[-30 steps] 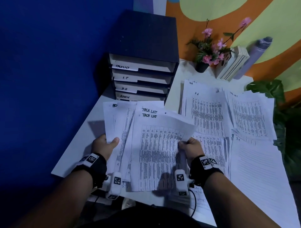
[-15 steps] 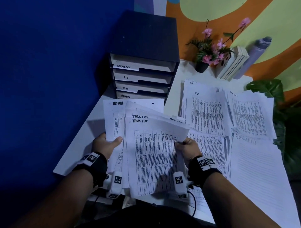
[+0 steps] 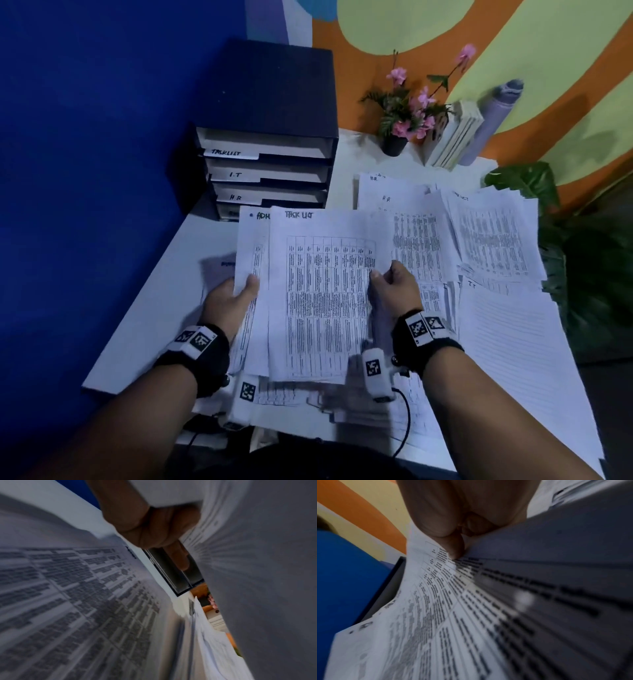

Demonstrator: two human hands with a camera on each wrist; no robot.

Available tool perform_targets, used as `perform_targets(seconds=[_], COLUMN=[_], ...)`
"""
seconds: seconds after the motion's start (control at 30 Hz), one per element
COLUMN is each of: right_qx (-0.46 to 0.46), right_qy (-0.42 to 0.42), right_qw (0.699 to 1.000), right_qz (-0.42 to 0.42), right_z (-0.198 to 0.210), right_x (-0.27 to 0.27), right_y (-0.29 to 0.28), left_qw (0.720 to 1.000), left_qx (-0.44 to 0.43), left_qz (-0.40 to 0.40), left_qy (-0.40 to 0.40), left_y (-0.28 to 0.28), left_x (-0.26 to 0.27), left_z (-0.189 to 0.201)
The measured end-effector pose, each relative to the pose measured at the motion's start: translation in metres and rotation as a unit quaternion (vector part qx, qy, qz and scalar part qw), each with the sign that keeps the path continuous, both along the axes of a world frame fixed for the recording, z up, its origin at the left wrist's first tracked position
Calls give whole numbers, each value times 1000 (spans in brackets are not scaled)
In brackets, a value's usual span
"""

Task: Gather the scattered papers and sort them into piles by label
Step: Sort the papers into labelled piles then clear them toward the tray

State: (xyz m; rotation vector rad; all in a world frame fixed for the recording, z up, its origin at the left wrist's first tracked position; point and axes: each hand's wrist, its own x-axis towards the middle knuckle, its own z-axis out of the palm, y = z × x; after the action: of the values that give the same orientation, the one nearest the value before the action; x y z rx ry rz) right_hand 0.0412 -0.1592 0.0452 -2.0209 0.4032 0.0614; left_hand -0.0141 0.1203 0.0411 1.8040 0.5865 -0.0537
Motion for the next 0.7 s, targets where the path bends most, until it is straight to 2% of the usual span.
perform_targets(seconds=[0.07, 0.13, 0.23, 0.3, 0.37, 0.4, 0.53, 0.6, 0.7], right_qx=[19, 96, 160, 172, 123, 92, -5, -88, -187], right_qy=[-37, -41, 32, 75, 78, 66, -14, -50, -63], right_qw=[999, 995, 986, 978, 983, 989, 999, 990, 972], right_qz=[-9, -9, 42, 95, 113, 95, -38, -97, -126], right_z=[5, 11, 20, 22, 19, 16, 23, 30, 40], right_x=[2, 0, -8, -17, -25, -27, -20, -9, 14], right_y=[-5, -12, -33, -48, -63, -70, -107, -143, -200], left_qw=[999, 999, 1000, 998, 998, 998, 999, 999, 997], left_qx=[-12, -14, -19, -35, -44, -40, 2, 12, 41], left_qz=[-36, -39, 6, 40, 50, 49, 48, 51, 58], left_qy=[2, -3, -16, -15, -16, -19, -22, -14, -6], left_y=[-12, -22, -37, -45, -54, -60, -83, -91, -96], left_x=[4, 10, 17, 21, 23, 24, 23, 21, 17], left_z=[2, 2, 5, 4, 3, 2, 1, 0, -3])
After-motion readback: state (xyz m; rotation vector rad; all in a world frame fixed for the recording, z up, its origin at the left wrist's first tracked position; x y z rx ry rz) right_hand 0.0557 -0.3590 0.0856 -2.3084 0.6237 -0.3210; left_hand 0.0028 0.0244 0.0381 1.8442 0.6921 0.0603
